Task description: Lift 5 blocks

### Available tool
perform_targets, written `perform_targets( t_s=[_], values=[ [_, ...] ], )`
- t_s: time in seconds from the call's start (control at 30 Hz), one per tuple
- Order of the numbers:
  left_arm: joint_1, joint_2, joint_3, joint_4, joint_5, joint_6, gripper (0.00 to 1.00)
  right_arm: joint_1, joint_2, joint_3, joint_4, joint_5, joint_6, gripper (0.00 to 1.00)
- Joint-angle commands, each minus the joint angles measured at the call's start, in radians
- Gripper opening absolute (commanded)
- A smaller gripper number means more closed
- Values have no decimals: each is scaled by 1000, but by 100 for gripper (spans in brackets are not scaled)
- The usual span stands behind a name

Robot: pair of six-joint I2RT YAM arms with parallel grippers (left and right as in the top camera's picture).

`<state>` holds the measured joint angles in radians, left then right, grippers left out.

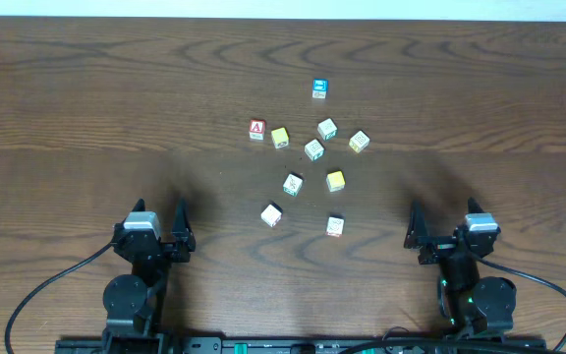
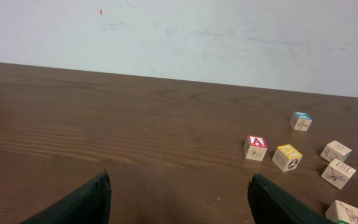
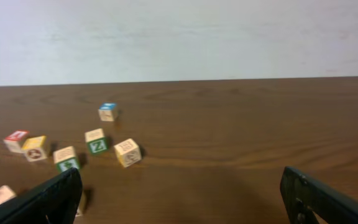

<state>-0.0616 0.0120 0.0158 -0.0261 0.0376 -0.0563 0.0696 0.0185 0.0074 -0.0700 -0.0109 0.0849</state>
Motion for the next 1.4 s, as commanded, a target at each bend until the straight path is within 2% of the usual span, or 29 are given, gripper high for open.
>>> perform_targets(
  t_s=[0.0, 0.07, 0.6, 0.8, 0.93, 1.17, 1.37],
  values=[
    [4, -8, -12, -45, -31, -9, 71, -5, 3, -2, 6, 108, -198, 99],
    [4, -8, -12, -45, -31, -9, 71, -5, 3, -2, 6, 111, -277, 99],
    [4, -8, -12, -45, -31, -9, 71, -4, 3, -2, 6, 106, -279, 99],
    [4, -8, -12, -45, -31, -9, 71, -4, 3, -2, -3, -13, -69, 99],
    [4, -8, -12, -45, -31, -9, 71, -4, 3, -2, 4, -101, 16, 99],
    [4, -8, -12, -45, -31, -9, 71, -4, 3, -2, 5, -116, 31, 99],
    [4, -8, -12, -45, -31, -9, 71, -4, 3, -2, 27, -309, 31, 99]
  ],
)
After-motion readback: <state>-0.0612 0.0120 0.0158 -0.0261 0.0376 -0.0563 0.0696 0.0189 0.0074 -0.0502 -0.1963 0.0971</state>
